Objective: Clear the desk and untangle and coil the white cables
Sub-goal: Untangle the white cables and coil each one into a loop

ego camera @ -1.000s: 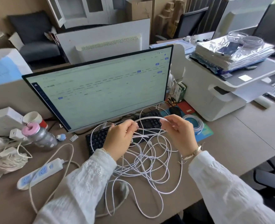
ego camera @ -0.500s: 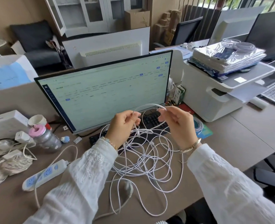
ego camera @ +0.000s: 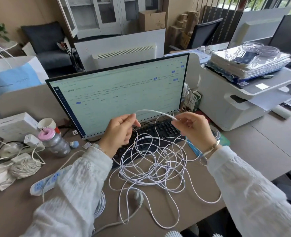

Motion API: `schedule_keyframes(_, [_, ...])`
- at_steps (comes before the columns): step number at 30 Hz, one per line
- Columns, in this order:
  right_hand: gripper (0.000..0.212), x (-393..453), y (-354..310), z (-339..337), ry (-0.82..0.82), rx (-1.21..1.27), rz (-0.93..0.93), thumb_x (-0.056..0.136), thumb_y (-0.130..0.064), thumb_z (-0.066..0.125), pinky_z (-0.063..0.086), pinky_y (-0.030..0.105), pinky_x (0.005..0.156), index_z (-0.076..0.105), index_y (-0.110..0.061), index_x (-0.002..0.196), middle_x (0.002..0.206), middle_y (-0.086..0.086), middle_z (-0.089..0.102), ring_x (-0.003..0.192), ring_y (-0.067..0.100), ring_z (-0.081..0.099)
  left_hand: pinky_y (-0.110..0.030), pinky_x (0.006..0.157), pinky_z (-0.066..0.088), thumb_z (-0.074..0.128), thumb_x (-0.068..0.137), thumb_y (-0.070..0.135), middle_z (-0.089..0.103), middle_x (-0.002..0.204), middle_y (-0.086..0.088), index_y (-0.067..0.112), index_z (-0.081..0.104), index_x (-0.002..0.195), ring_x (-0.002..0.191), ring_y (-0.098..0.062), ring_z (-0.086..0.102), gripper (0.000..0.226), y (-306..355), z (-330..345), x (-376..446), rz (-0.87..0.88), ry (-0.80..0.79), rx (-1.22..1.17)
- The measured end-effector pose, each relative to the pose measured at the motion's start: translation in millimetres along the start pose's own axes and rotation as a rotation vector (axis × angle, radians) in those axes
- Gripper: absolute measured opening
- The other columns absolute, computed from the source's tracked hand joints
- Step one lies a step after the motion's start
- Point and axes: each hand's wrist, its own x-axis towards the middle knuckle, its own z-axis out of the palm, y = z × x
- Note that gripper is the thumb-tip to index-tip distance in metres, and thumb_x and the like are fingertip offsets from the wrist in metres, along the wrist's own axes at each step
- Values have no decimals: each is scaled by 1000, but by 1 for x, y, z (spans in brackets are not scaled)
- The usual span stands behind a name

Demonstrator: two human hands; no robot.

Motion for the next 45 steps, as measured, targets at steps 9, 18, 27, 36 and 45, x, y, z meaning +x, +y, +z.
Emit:
schedule_keyframes(9, [5, -51, 21, 89, -565, -143, 170, 90, -18, 61, 47, 17, 66, 57, -15, 87, 86, -1, 64, 79, 17, 61, -17, 35, 17, 37, 103, 24, 24, 46, 7, 7, 59, 81, 36, -6, 19, 35, 50, -36, -10, 145, 67, -365])
schedule_keyframes(18, [15, -99, 8, 150, -747, -86, 100, 90, -12, 57, 46, 18, 77, 69, -12, 98, 91, 3, 71, 81, 15, 64, -21, 42, 29, 33, 103, 16, 38, 54, 3, 5, 62, 94, 42, -11, 32, 32, 58, -74, -25, 182, 236, -233])
schedule_keyframes(27, [24, -69, -77, 111, -494, -101, -55, 94, -13, 49, 31, 32, 60, 56, 2, 76, 67, 14, 59, 61, 26, 48, -40, 91, 48, 38, 101, 30, 69, 93, 0, 16, 69, 100, 91, -21, 63, 34, -6, -64, -48, 217, 26, 990])
schedule_keyframes(36, [13, -35, -96, 70, -324, 16, -32, 94, -19, 58, 48, 17, 78, 68, -10, 96, 95, 0, 68, 86, 14, 63, -25, 41, 42, 37, 104, 18, 42, 49, 0, 1, 60, 88, 38, -13, 35, 33, 11, -45, -65, -230, -263, 168])
schedule_keyframes(45, [13, -34, -92, 71, -438, 833, 532, 100, -17, 47, 58, 46, 65, 46, -8, 92, 67, 7, 55, 54, 28, 55, -16, 28, 27, 38, 99, 21, 21, 48, 7, 5, 63, 85, 34, -5, 17, 32, 2, -53, -57, -525, -443, -808])
